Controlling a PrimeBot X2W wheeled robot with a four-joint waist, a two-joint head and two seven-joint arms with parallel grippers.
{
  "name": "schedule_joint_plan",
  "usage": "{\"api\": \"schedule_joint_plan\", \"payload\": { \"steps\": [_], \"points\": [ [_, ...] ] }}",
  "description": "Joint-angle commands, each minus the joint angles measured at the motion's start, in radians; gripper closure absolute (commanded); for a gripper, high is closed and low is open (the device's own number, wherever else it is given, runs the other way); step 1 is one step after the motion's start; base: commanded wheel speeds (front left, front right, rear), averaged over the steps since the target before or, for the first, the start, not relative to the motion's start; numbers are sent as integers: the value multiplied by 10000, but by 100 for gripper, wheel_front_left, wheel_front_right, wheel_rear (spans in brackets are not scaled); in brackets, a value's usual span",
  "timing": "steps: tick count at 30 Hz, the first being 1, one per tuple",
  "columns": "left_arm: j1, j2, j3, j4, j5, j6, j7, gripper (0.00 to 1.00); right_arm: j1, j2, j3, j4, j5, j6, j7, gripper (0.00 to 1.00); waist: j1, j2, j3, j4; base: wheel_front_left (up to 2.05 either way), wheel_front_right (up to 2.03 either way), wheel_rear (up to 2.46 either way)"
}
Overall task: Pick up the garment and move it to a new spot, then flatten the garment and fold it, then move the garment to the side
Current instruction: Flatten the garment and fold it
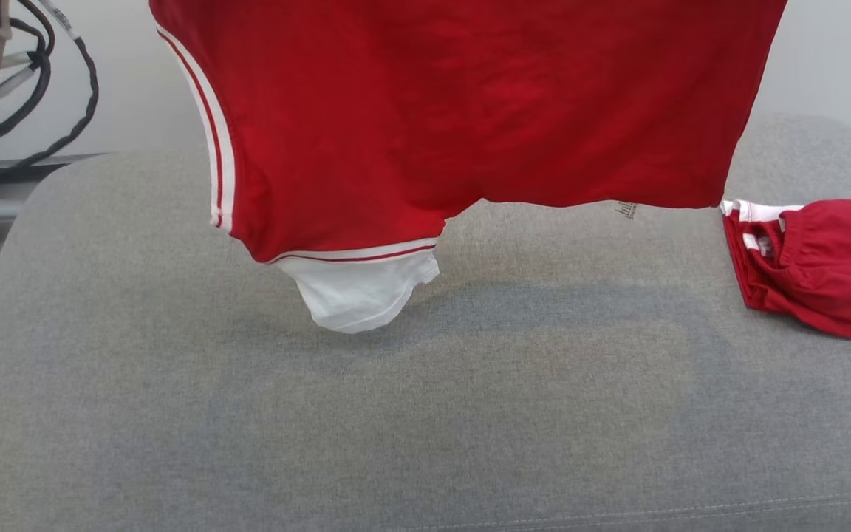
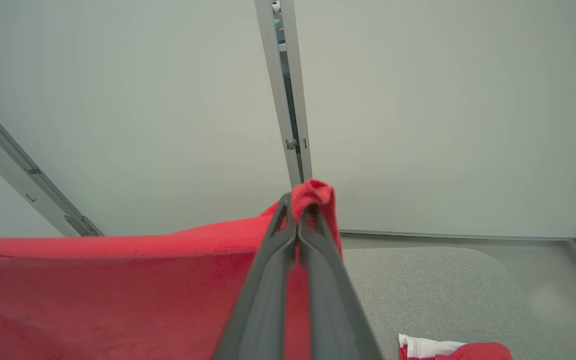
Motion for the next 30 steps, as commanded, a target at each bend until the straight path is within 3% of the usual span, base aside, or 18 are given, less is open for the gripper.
{"api": "schedule_joint_plan", "payload": {
  "steps": [1, 9, 11, 21, 30],
  "points": [
    [-341, -38, -36, 144, 162, -3, -151, 100, -265, 32, -74, 75, -159, -1, -173, 100, 0, 0, 574, -52, 0, 0, 0],
    [-2010, -146, -173, 1072, 1327, 147, -1858, 100, -1745, 310, -327, 526, -1306, -1, -1768, 100, 0, 0, 2499, -201, 0, 0, 0],
    [-2507, -250, -156, 1544, 1747, 258, -2944, 100, -2202, 402, -379, 835, -1901, -2, -2870, 100, 0, 0, 2903, -260, 0, 0, 0],
    [-4549, -650, -111, 2475, 3155, 744, -7147, 100, -3756, 830, -741, 1805, -3559, -2, -6303, 100, 0, 0, 4864, -270, 0, 0, 0],
    [-4287, -1096, -162, 3560, 3049, 280, -7595, 100, -3674, 1024, -922, 3377, -3989, -2, -7058, 100, 0, 0, 5795, -107, 0, 0, 0]
  ]
}}
